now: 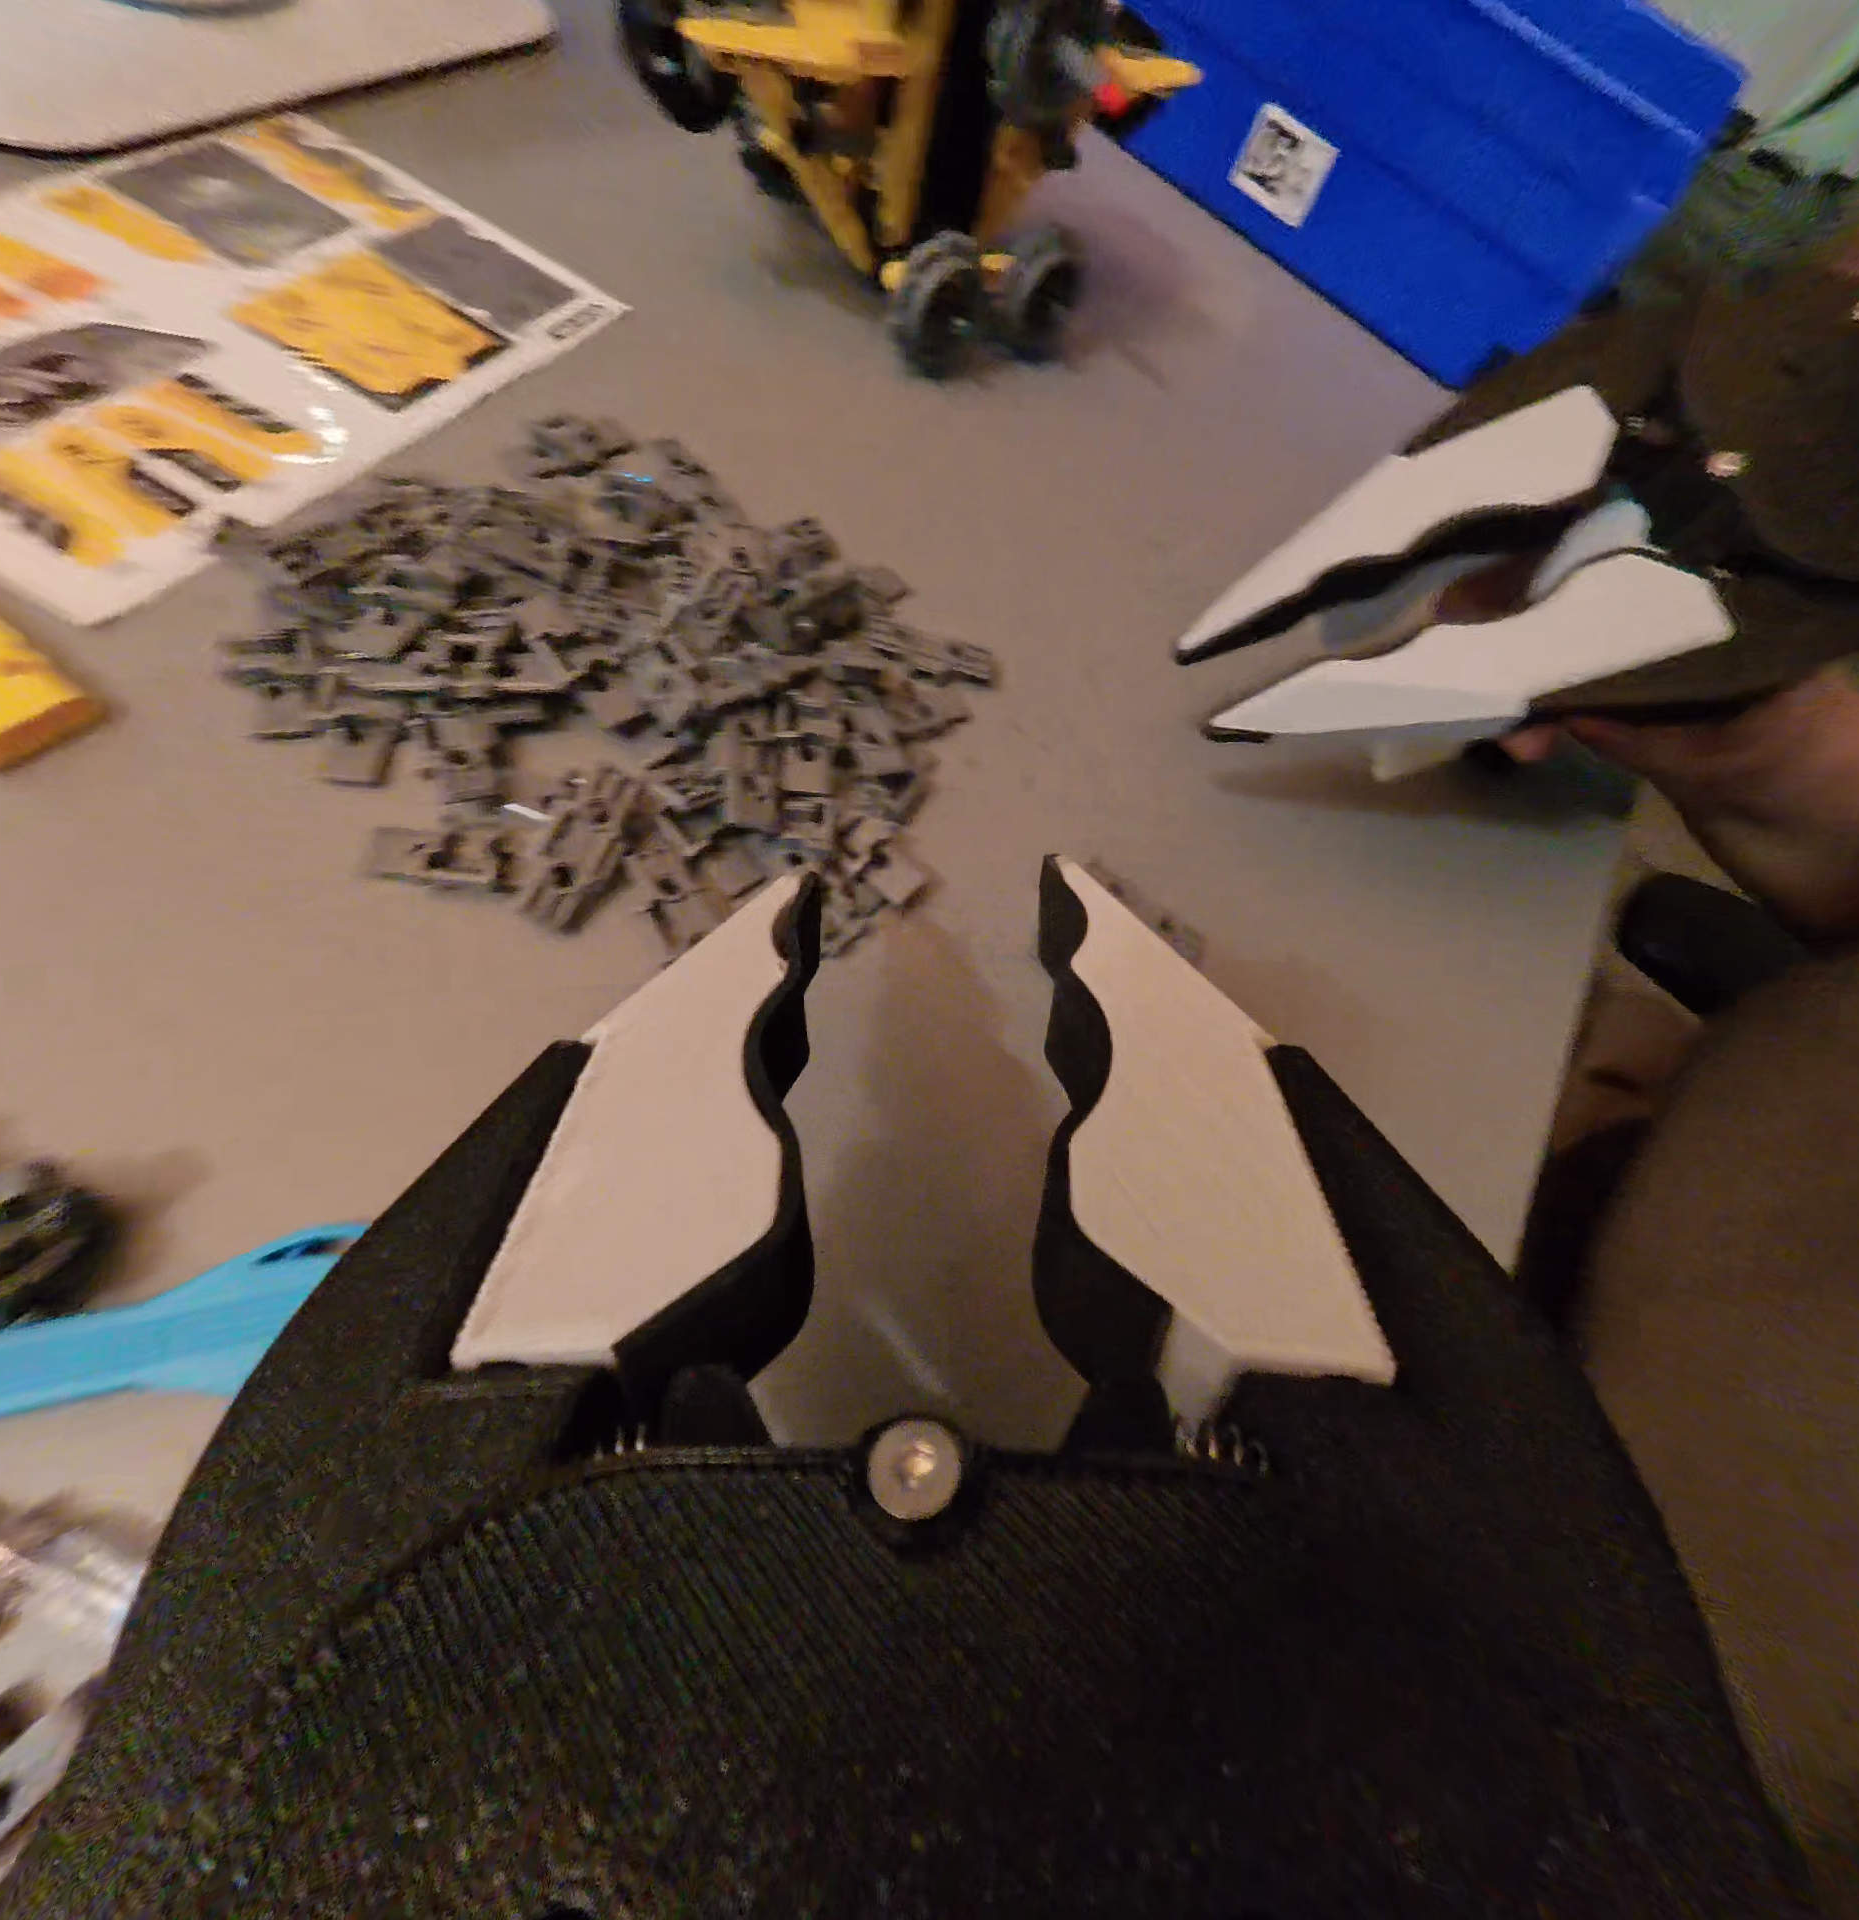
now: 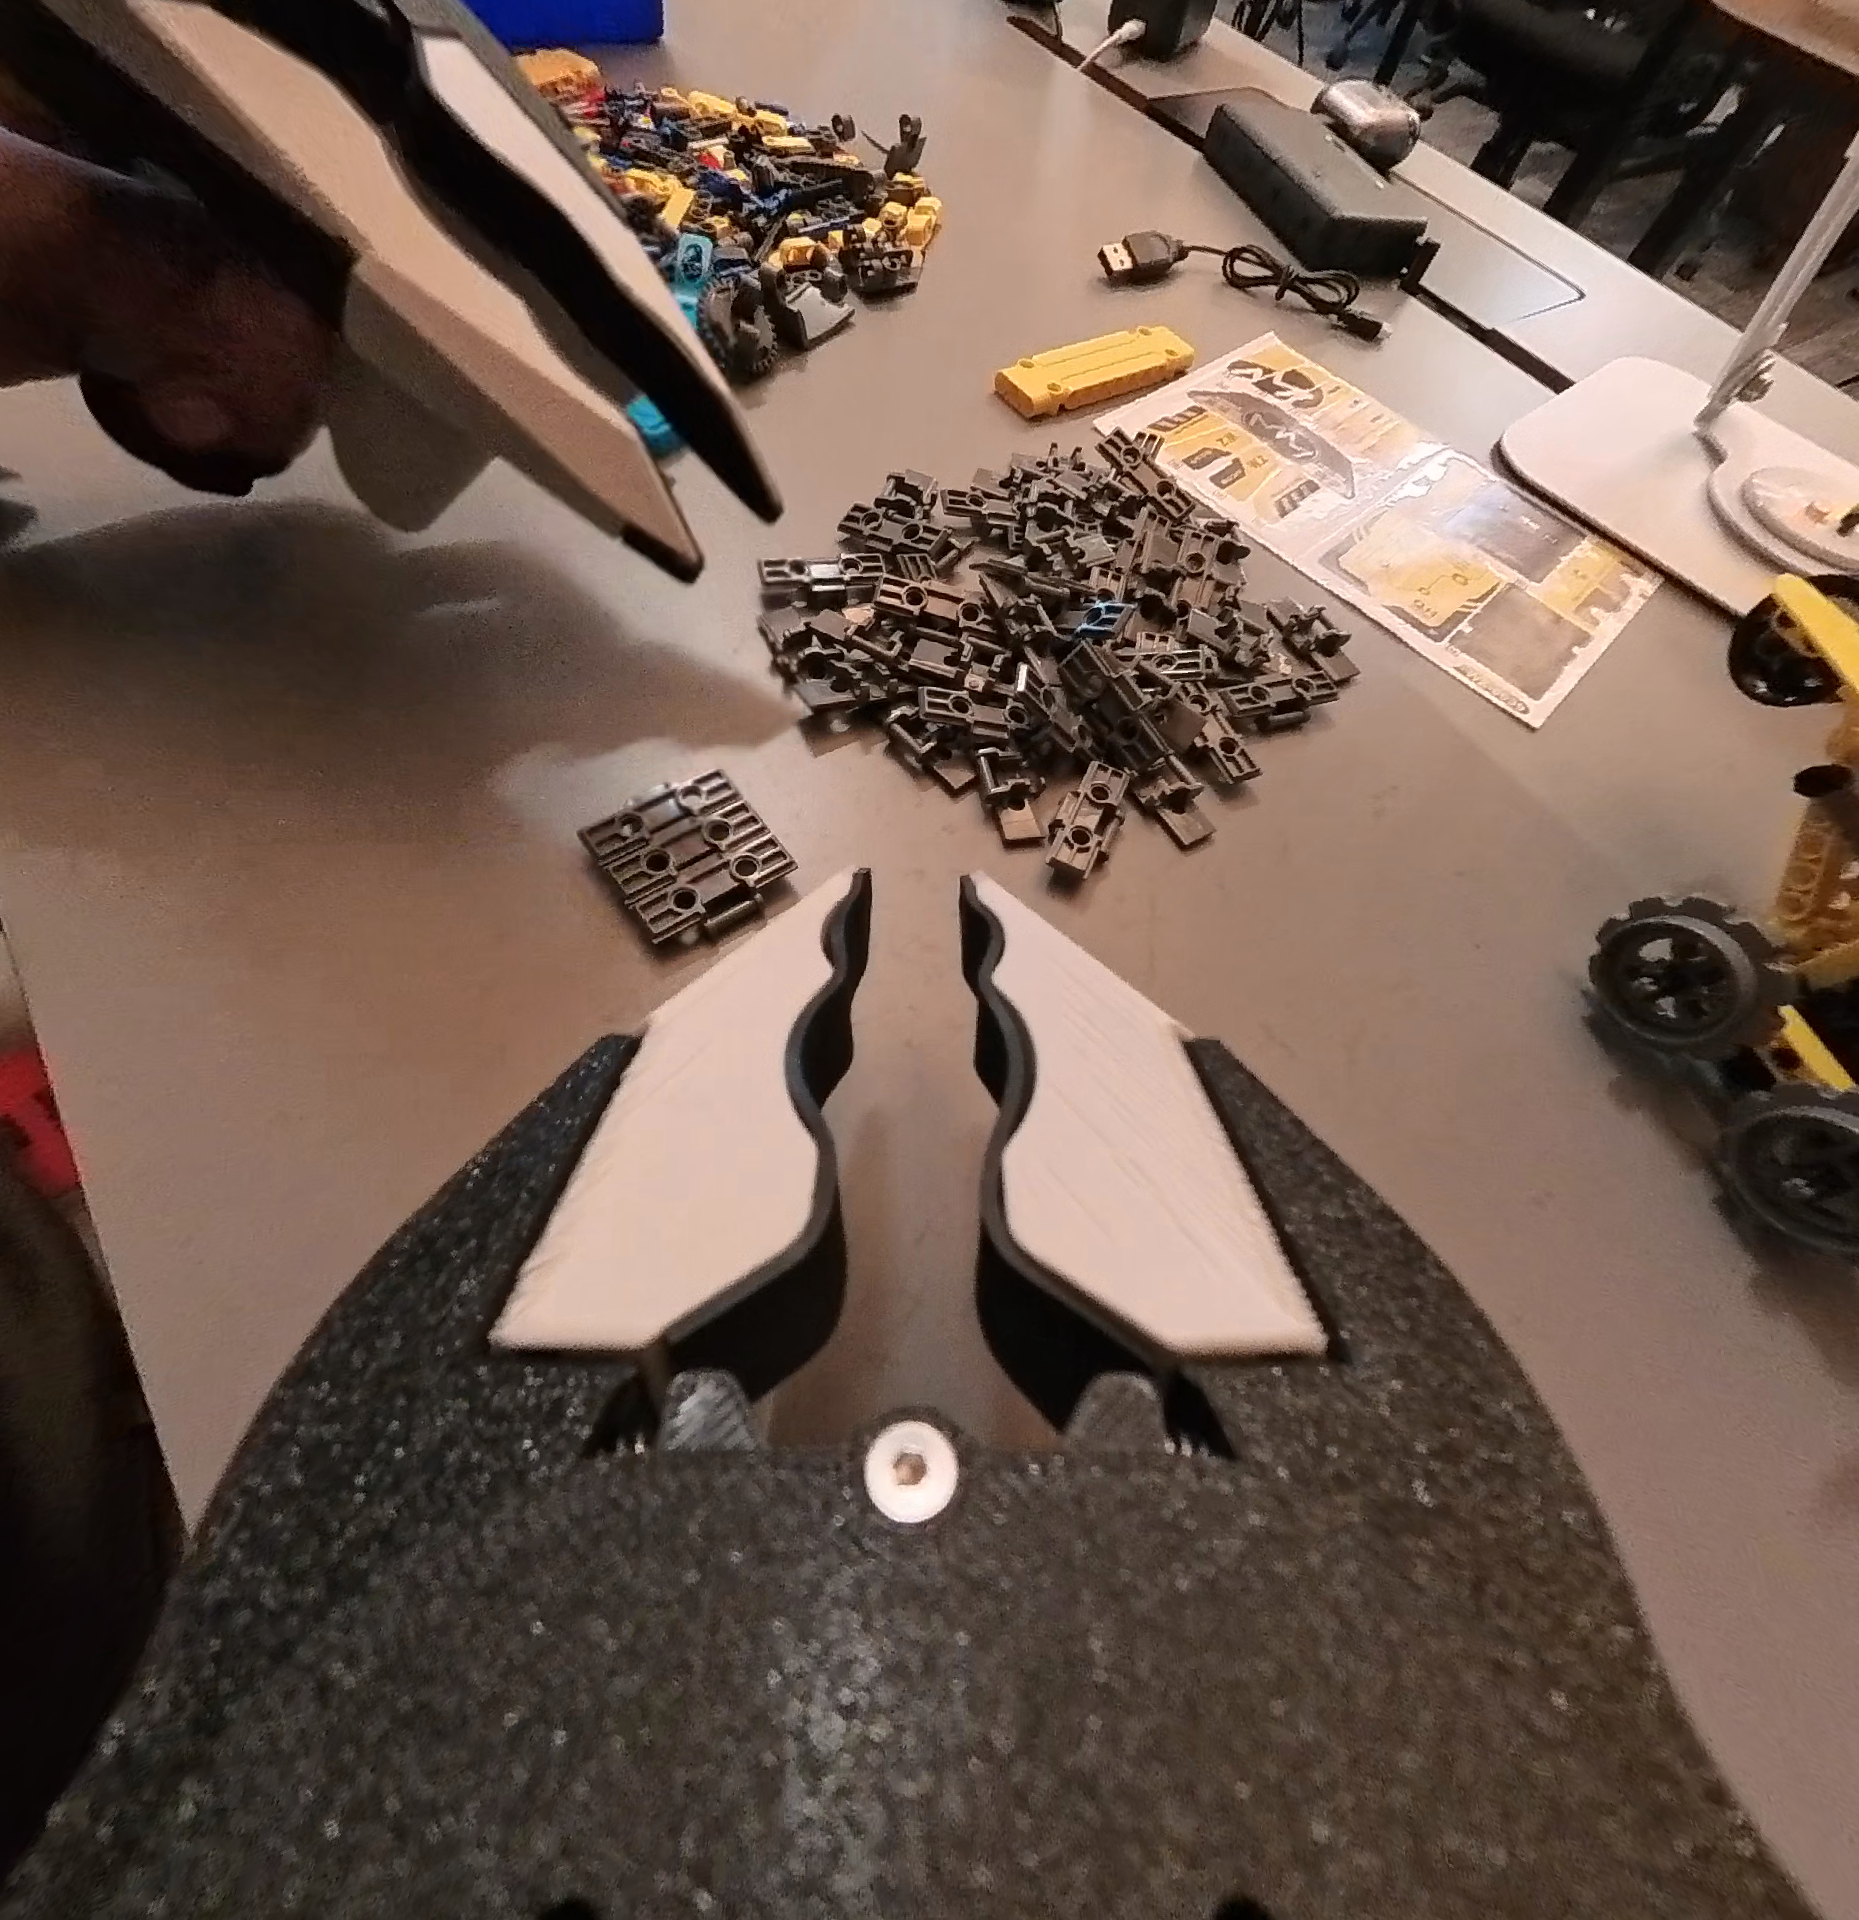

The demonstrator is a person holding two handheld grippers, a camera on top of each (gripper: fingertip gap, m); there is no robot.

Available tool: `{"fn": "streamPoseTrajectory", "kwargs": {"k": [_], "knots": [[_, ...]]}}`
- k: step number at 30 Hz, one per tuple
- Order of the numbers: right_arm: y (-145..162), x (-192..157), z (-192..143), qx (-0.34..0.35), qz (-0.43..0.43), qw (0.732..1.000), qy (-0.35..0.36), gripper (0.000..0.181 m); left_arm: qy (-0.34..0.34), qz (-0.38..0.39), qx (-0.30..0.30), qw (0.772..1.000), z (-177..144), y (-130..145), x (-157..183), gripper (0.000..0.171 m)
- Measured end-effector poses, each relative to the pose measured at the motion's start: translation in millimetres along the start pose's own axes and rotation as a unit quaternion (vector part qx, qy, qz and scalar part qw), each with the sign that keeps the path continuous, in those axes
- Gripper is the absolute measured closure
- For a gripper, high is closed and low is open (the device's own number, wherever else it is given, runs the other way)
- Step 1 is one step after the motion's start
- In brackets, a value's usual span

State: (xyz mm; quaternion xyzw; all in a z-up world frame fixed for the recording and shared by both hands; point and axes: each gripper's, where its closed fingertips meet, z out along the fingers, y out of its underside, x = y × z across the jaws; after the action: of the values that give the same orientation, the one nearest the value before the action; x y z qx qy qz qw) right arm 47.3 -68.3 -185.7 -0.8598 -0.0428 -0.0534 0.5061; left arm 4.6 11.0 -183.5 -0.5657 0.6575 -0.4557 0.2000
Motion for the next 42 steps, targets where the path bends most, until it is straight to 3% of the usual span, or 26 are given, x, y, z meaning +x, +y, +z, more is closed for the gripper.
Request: {"fn": "streamPoseTrajectory", "kwargs": {"k": [18, 24, 30, 42], "knots": [[2.4, -1.5, 2.1, -0.009, -0.007, 1.000, 0.000, 0.163, -0.103, 0.030, -0.034, 0.994, -0.5, 11.4, -34.4, 0.132], [2.5, -1.4, 2.3, -0.010, -0.008, 1.000, 0.001, 0.163, -0.145, 0.041, -0.049, 0.987, -0.1, 17.2, -48.5, 0.141], [2.7, -1.2, 2.6, -0.011, -0.008, 1.000, 0.001, 0.163, -0.152, 0.049, -0.057, 0.986, 2.8, 19.7, -49.0, 0.142], [2.6, -1.4, 2.5, -0.010, -0.009, 1.000, 0.001, 0.162, -0.180, 0.082, -0.092, 0.976, 3.6, 29.1, -56.3, 0.164]]}}
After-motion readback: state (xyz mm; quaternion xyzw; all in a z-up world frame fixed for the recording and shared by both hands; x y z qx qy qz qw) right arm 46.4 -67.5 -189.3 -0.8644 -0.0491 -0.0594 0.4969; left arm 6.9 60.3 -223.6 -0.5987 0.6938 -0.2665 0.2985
